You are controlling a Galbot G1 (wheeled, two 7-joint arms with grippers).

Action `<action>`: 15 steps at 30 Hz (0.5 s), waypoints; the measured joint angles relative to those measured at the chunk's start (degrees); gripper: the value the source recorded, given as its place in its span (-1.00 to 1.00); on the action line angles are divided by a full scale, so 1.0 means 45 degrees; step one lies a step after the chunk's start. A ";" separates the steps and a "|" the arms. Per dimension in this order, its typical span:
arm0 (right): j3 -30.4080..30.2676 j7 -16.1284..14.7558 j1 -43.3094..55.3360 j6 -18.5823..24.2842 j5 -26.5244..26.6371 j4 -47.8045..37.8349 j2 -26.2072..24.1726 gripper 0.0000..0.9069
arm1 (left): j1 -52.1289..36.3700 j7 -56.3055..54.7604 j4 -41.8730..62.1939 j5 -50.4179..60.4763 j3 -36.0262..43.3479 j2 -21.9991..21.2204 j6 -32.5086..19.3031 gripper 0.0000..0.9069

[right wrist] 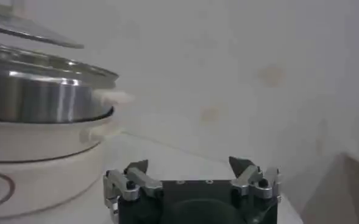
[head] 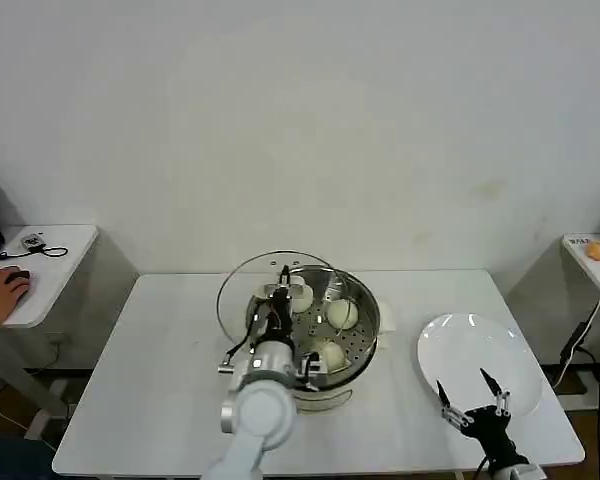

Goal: Take steamed baozi put them in steamer then cover it.

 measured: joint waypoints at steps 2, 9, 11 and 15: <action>-0.0018 0.0000 -0.0008 0.0018 -0.0029 -0.0035 0.0013 1.00 | 0.0007 -0.0017 0.0068 0.0073 0.0108 -0.0079 -0.0025 -1.00; -0.0100 -0.0009 -0.0001 0.0055 -0.0145 -0.0113 0.0081 1.00 | 0.0047 -0.0116 0.0355 0.0291 0.0565 -0.0322 -0.0052 -1.00; -0.0105 -0.0012 -0.0016 0.0065 -0.0187 -0.0133 0.0100 1.00 | -0.0009 -0.0118 0.0448 0.0315 0.0655 -0.0364 -0.0052 -1.00; -0.0102 -0.0020 -0.0045 0.0098 -0.0231 -0.0174 0.0111 1.00 | -0.0096 -0.0130 0.0605 0.0347 0.0792 -0.0421 -0.0052 -1.00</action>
